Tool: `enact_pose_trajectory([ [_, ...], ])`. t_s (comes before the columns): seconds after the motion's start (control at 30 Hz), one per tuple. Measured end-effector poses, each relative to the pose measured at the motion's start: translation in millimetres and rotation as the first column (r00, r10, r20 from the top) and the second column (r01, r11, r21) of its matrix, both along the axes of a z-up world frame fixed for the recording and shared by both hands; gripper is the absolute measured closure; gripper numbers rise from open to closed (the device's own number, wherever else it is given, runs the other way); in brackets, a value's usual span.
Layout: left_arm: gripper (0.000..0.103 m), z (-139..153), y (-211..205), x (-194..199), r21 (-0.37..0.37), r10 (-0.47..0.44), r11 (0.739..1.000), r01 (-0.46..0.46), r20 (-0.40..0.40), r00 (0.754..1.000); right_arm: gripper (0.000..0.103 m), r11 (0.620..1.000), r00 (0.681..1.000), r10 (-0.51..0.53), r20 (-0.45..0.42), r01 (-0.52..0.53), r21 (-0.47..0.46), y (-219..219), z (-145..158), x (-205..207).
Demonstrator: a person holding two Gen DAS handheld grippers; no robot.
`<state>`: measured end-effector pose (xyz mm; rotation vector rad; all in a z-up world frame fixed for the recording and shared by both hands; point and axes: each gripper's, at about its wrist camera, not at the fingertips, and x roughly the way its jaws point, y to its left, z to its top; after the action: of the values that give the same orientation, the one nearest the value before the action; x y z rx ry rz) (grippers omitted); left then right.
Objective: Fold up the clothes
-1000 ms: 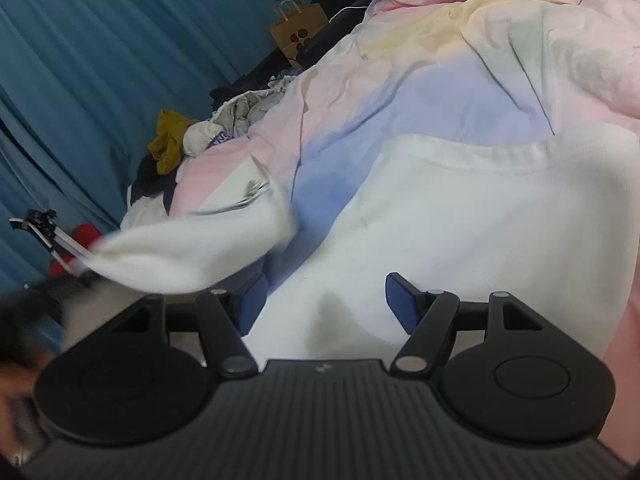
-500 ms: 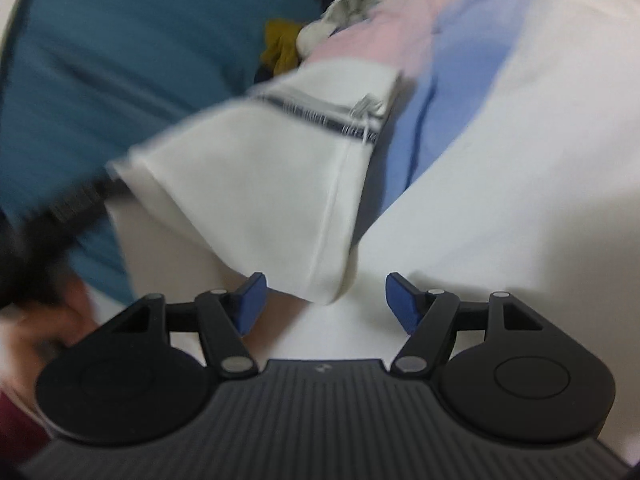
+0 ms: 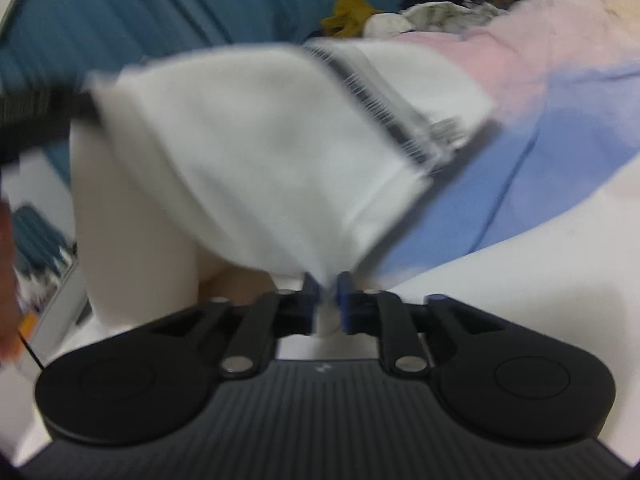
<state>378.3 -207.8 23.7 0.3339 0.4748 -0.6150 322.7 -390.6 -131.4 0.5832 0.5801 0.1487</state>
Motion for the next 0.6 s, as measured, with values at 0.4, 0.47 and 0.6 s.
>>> enact_pose_trajectory([
  [0.4, 0.089, -14.3, -28.0, -1.3, -0.165, -0.020, 0.986, 0.027, 0.045, 0.999, 0.094, 0.866, 0.906, -0.008, 0.424, 0.218, -0.449, -93.7, 164.5, 25.3],
  [0.47, 0.089, -30.3, -38.9, -10.6, -0.184, -0.045, 0.981, 0.052, 0.046, 0.998, 0.094, 0.773, 0.880, 0.036, 0.474, 0.276, -0.571, -90.0, 156.9, 14.3],
  [0.6, 0.089, -80.7, -61.1, -17.3, -0.163, -0.046, 0.986, 0.035, -0.067, 0.997, 0.094, 0.692, 0.957, -0.013, 0.290, 0.218, -0.688, -100.7, 89.3, 12.1],
])
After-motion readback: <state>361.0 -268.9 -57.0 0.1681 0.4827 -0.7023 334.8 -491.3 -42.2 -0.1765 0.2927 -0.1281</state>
